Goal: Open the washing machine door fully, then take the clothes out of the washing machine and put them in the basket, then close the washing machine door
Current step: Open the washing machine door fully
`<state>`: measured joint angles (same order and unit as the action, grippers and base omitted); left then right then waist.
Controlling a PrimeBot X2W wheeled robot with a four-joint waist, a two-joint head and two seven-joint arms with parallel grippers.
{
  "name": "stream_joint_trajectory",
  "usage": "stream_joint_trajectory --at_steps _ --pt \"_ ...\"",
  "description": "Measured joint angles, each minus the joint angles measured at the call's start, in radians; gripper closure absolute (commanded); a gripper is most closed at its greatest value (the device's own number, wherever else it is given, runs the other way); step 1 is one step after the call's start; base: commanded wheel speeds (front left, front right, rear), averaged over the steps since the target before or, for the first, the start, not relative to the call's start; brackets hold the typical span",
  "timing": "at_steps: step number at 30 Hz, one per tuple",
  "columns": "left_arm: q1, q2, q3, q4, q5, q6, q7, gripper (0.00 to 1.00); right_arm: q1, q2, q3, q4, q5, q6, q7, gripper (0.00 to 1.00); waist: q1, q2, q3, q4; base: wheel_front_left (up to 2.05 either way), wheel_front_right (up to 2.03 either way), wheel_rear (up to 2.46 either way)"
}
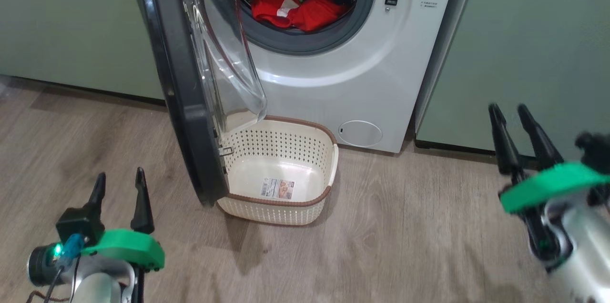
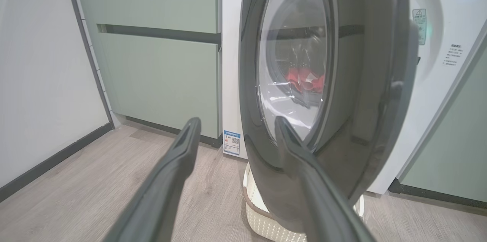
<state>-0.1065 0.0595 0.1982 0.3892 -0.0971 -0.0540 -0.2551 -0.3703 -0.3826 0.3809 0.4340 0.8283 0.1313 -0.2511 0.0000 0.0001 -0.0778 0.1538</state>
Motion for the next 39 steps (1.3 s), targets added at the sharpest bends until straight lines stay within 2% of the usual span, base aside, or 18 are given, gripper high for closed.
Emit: stream_joint_trajectory --at_steps 5,8,15,23,39 --pt "0.002 -0.002 0.008 0.000 0.000 -0.008 0.000 0.00 0.189 0.097 -0.176 -0.061 -0.184 0.000 0.000 0.00 0.0000 0.0000 -0.003 -0.002 0.00 0.00 0.00" --pt "0.002 -0.005 0.010 0.002 0.000 -0.009 0.000 0.00 0.251 0.128 -0.263 -0.099 -0.294 0.000 0.000 0.00 0.0000 -0.0001 -0.005 -0.004 0.00 0.00 0.00" --pt "0.008 -0.008 0.012 0.007 0.009 -0.009 0.000 0.00 0.342 0.192 -0.391 -0.144 -0.409 0.000 0.000 0.00 0.0000 -0.0001 -0.010 -0.013 0.00 0.00 0.00" --pt "0.019 -0.012 0.013 0.015 0.009 -0.025 0.000 0.00 0.406 0.223 -0.452 -0.145 -0.455 0.000 0.000 0.00 0.0000 -0.0001 -0.008 -0.043 0.00 0.00 0.00" --pt "0.023 -0.017 0.014 0.017 0.009 -0.026 0.000 0.00 0.414 0.231 -0.469 -0.143 -0.477 0.000 0.000 0.00 0.0000 -0.0001 0.000 -0.067 0.00 0.00 0.00"
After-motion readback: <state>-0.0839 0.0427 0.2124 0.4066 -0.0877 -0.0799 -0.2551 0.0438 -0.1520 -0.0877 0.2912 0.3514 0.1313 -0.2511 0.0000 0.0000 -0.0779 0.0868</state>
